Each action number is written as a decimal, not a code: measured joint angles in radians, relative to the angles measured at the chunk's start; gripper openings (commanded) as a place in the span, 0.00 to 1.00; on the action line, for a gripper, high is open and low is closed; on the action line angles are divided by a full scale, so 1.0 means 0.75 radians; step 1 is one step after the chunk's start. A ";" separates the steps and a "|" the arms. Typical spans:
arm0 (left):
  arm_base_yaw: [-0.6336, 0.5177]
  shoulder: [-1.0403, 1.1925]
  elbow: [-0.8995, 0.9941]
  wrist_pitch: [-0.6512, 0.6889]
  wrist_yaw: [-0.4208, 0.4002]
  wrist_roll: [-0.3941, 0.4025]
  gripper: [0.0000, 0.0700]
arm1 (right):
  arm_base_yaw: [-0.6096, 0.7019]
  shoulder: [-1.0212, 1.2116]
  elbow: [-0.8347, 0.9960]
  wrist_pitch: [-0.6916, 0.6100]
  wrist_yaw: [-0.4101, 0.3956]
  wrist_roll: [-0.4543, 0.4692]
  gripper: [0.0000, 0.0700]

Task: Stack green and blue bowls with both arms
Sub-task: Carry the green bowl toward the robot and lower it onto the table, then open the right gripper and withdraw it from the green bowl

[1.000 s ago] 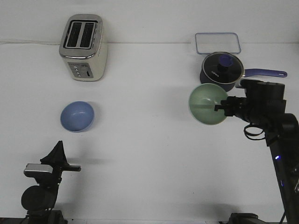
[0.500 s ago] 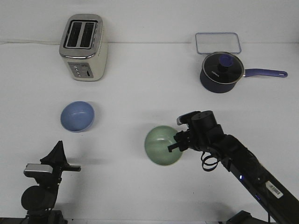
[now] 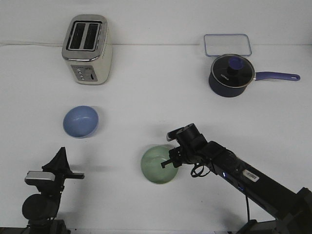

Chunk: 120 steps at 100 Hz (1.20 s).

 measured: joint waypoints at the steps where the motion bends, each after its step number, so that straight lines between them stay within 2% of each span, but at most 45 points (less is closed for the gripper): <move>1: 0.000 0.000 0.000 0.000 0.000 0.000 0.02 | 0.000 0.002 0.000 0.000 0.000 0.000 0.03; 13: 0.000 0.000 0.000 0.000 0.000 0.001 0.02 | 0.000 0.002 0.000 0.004 -0.003 0.001 0.32; 25: 0.000 0.000 -0.001 0.000 0.000 0.001 0.02 | -0.011 -0.003 0.000 -0.005 -0.006 -0.003 0.42; 46: 0.000 0.000 0.000 0.000 0.000 0.000 0.02 | -0.055 -0.172 0.000 0.002 -0.011 -0.071 0.42; 68: 0.000 0.000 0.000 0.001 0.001 -0.010 0.02 | -0.200 -0.447 0.003 0.141 0.003 -0.163 0.42; 82: 0.000 0.000 0.000 0.000 0.000 -0.116 0.02 | -0.258 -0.594 0.003 0.180 0.077 -0.237 0.42; 92: 0.000 0.000 0.000 0.001 0.001 -0.248 0.02 | -0.273 -0.725 -0.044 0.250 0.132 -0.278 0.38; 102: 0.000 0.000 0.000 0.001 0.001 -0.354 0.02 | -0.288 -0.869 -0.182 0.337 0.139 -0.294 0.38; 120: 0.000 0.000 0.000 0.001 0.001 -0.432 0.02 | -0.300 -1.059 -0.484 0.501 0.165 -0.275 0.38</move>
